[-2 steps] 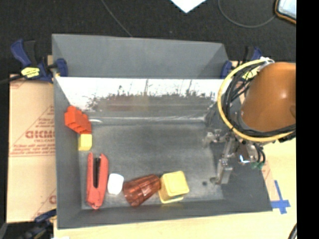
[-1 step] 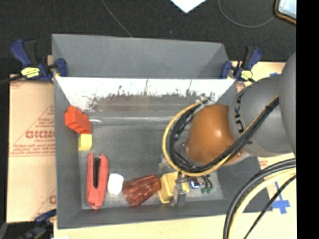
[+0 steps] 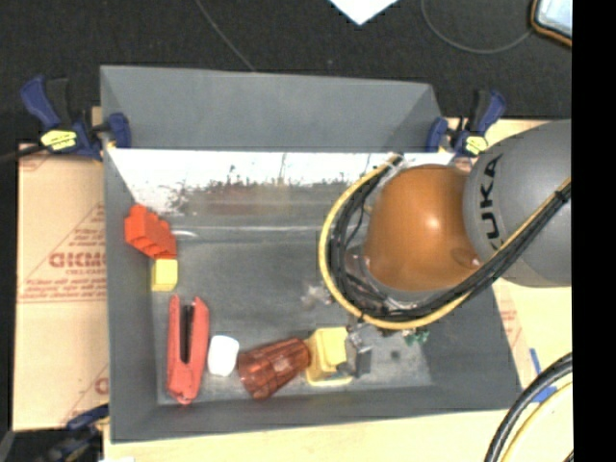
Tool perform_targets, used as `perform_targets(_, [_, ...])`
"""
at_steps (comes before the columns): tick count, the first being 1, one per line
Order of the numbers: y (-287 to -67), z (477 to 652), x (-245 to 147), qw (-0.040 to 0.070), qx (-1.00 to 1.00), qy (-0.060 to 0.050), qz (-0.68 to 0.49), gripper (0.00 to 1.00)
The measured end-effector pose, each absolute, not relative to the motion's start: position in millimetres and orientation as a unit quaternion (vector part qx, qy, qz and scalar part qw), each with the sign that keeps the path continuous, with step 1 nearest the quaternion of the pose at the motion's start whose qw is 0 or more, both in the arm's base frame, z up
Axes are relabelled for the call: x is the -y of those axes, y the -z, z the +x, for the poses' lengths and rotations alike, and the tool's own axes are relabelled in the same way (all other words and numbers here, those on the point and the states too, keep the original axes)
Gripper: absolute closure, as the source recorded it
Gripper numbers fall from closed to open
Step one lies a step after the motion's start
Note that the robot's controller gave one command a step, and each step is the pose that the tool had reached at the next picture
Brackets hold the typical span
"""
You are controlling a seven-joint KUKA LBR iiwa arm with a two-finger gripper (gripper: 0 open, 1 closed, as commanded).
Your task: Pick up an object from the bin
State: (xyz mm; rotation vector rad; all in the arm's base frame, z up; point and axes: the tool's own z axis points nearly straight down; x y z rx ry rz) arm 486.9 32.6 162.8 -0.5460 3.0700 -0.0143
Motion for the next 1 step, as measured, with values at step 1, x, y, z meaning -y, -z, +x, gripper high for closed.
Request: perform_targets(1, [-100.1, 472.5, -43.0, 0.009, -0.978, 0.002, -0.21, 0.0])
